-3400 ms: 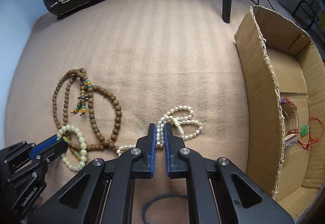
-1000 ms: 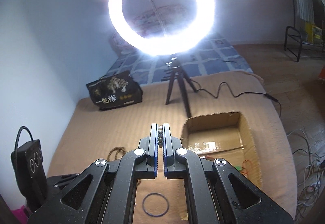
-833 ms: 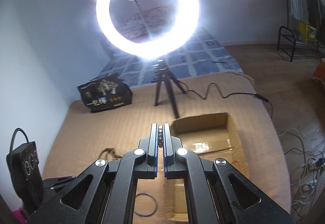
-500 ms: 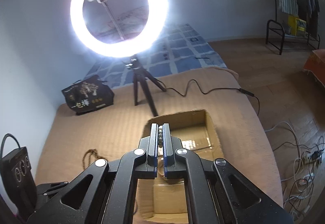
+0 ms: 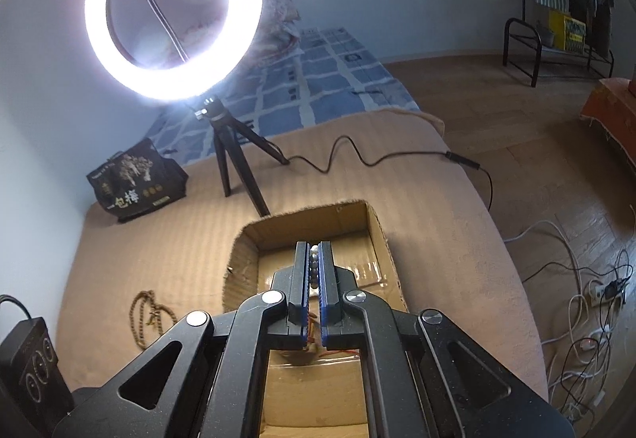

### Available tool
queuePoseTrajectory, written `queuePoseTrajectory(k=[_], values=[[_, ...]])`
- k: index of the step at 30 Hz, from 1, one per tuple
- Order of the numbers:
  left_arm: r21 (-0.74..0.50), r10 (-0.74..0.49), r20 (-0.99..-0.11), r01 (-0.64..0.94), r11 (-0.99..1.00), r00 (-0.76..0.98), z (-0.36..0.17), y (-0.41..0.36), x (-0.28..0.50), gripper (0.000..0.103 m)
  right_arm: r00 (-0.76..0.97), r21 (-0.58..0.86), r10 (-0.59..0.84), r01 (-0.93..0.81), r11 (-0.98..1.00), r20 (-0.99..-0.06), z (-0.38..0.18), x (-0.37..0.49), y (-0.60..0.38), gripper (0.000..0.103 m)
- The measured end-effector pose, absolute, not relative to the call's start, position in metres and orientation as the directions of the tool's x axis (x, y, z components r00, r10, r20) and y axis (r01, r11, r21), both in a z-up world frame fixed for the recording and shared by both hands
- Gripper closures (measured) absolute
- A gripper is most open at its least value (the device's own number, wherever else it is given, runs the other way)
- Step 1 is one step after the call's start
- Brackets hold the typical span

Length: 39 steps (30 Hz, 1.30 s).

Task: Organize jewelry
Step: 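Lift the bracelet with the left tool while the right tool grips the pearl strand, then open the left tool over the box while the right tool releases the pearl strand into it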

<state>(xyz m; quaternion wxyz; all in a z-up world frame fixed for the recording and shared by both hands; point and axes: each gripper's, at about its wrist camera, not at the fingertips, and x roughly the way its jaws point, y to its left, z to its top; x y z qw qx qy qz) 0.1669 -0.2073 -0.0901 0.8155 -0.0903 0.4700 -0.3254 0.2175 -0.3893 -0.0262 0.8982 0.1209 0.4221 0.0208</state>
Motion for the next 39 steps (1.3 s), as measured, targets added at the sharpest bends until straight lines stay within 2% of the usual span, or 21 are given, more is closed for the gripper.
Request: queuePoseTrajectory(k=[26,27,28,29,30,31,32,34,37,39], values=[[-0.369,-0.523,-0.788,0.431,0.823,0.325,-0.124,-0.217,0.173,0.097,0.51,0.167,0.098,0.091,0.982,-0.855,-0.084,0.227,-0.384,0.1],[-0.365,-0.519,-0.79,0.429,0.826,0.328,-0.124,-0.216,0.173,0.095,0.505,0.167,0.097,0.094,0.981,-0.857,-0.085,0.227,-0.385,0.1],[-0.363,-0.517,-0.79,0.427,0.828,0.33,-0.124,-0.216,0.173,0.081,0.502,0.168,0.098,0.096,0.981,-0.859,-0.086,0.228,-0.385,0.1],[-0.361,-0.514,-0.789,0.423,0.831,0.336,-0.123,-0.215,0.173,0.067,0.497,0.174,0.103,0.099,0.98,-0.862,-0.087,0.228,-0.386,0.094],[-0.359,-0.511,-0.789,0.42,0.834,0.341,-0.123,-0.214,0.173,0.063,0.493,0.18,0.109,0.099,0.979,-0.863,-0.088,0.228,-0.386,0.087],[-0.36,-0.513,-0.788,0.42,0.833,0.34,-0.123,-0.213,0.173,0.063,0.491,0.189,0.119,0.096,0.977,-0.863,-0.089,0.228,-0.385,0.071],[-0.359,-0.512,-0.789,0.421,0.833,0.339,-0.123,-0.213,0.173,0.063,0.493,0.192,0.123,0.094,0.977,-0.862,-0.09,0.228,-0.385,0.059],[-0.353,-0.508,-0.792,0.424,0.834,0.34,-0.123,-0.213,0.173,0.063,0.491,0.179,0.113,0.089,0.98,-0.864,-0.09,0.228,-0.381,0.053],[-0.34,-0.501,-0.795,0.431,0.836,0.343,-0.123,-0.213,0.171,0.063,0.481,0.152,0.091,0.09,0.984,-0.872,-0.092,0.228,-0.377,0.039],[-0.332,-0.497,-0.796,0.437,0.836,0.345,-0.123,-0.213,0.17,0.063,0.481,0.145,0.084,0.089,0.985,-0.873,-0.092,0.227,-0.376,0.038]])
